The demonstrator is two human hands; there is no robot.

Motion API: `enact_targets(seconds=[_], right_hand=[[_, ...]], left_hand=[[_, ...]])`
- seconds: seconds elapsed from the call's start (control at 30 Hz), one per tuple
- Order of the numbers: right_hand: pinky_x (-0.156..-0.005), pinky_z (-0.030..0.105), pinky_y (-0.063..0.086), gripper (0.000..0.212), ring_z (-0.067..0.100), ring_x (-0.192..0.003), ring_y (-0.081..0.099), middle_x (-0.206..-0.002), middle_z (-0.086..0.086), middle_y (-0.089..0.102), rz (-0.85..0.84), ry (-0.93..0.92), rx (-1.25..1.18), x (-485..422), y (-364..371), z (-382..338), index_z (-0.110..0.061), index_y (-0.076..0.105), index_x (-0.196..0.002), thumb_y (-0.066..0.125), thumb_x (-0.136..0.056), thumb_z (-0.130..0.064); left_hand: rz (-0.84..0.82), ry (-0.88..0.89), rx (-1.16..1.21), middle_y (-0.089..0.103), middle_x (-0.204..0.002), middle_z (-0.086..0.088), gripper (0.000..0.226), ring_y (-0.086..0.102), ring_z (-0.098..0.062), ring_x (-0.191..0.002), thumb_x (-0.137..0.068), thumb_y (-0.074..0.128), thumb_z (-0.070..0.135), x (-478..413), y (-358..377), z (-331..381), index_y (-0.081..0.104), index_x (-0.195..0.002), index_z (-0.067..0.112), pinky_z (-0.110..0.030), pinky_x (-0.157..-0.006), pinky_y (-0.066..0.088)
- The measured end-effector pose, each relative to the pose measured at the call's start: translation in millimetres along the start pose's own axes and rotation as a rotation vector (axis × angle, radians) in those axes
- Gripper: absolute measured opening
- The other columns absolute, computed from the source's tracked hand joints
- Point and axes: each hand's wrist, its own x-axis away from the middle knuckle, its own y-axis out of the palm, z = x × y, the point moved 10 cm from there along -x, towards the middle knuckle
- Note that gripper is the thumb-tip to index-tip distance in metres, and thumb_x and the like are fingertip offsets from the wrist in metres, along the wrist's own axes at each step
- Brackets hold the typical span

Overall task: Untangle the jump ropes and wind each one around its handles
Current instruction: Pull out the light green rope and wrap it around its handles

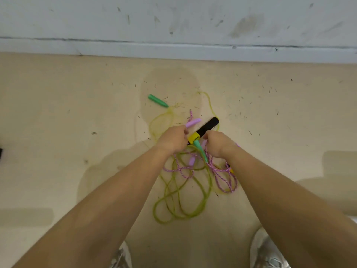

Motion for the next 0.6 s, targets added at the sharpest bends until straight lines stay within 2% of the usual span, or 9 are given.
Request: enact_targets(seconds=[0.13,0.27,0.37,0.4,0.47,0.53,0.6], right_hand=[[-0.081,0.038,0.051,0.018,0.03,-0.101,0.06,-0.11,0.008,0.065,0.059,0.012,-0.108,-7.9,27.1,14.3,-0.017,0.06,-0.109,0.049,-0.096,-0.022],[-0.071,0.037,0.051,0.025,0.026,-0.086,0.058,-0.098,0.005,0.061,0.052,0.032,-0.05,-11.3,47.8,16.8,-0.018,0.052,-0.104,0.057,-0.091,-0.039],[-0.068,0.036,0.051,0.034,0.024,-0.082,0.059,-0.093,0.005,0.06,0.008,0.079,-0.08,-10.6,60.5,19.1,-0.014,0.055,-0.103,0.066,-0.087,-0.042],[-0.068,0.035,0.05,0.029,0.024,-0.082,0.06,-0.092,0.006,0.062,0.007,0.089,-0.143,-10.1,62.3,20.6,-0.014,0.057,-0.098,0.067,-0.088,-0.039],[-0.062,0.032,0.044,0.022,0.024,-0.08,0.06,-0.086,0.005,0.062,0.036,0.076,-0.273,-4.9,56.8,19.2,-0.014,0.058,-0.092,0.066,-0.092,-0.034],[-0.059,0.031,0.045,0.017,0.025,-0.076,0.062,-0.081,0.006,0.063,0.042,0.013,-0.448,3.0,44.9,10.8,-0.013,0.059,-0.095,0.061,-0.096,-0.029],[-0.064,0.038,0.053,0.022,0.029,-0.065,0.063,-0.076,0.01,0.064,0.002,-0.021,-0.676,14.5,28.7,0.2,-0.009,0.065,-0.098,0.058,-0.098,-0.031]], left_hand=[[-0.036,0.093,0.15,0.063,-0.131,-0.004,0.037,0.061,-0.023,-0.116,-0.094,0.056,0.013,-2.6,36.8,7.2,0.062,-0.131,0.018,-0.038,-0.102,0.047],[0.069,0.024,0.189,0.072,-0.102,-0.003,0.023,0.066,-0.024,-0.095,-0.095,0.052,0.018,-3.2,47.7,-8.8,0.069,-0.109,0.019,-0.039,-0.086,0.054],[0.073,-0.04,0.129,0.071,-0.101,-0.002,0.019,0.065,-0.024,-0.094,-0.093,0.056,0.023,1.5,52.1,-23.2,0.065,-0.109,0.022,-0.038,-0.082,0.053],[0.057,-0.053,0.116,0.07,-0.102,-0.002,0.023,0.065,-0.025,-0.096,-0.092,0.058,0.024,1.9,55.6,-27.5,0.062,-0.114,0.021,-0.038,-0.082,0.053],[0.041,-0.049,0.09,0.067,-0.108,-0.005,0.044,0.063,-0.027,-0.1,-0.088,0.065,0.027,5.2,57.7,-29.7,0.05,-0.13,0.02,-0.041,-0.081,0.053],[0.117,0.052,-0.046,0.055,-0.124,-0.007,0.073,0.054,-0.029,-0.111,-0.083,0.072,0.028,11.6,43.3,-17.4,0.034,-0.145,0.023,-0.045,-0.082,0.053],[0.201,0.214,-0.203,0.041,-0.135,-0.005,0.085,0.042,-0.029,-0.118,-0.078,0.076,0.034,25.4,22.0,11.2,0.029,-0.149,0.03,-0.041,-0.085,0.052]])
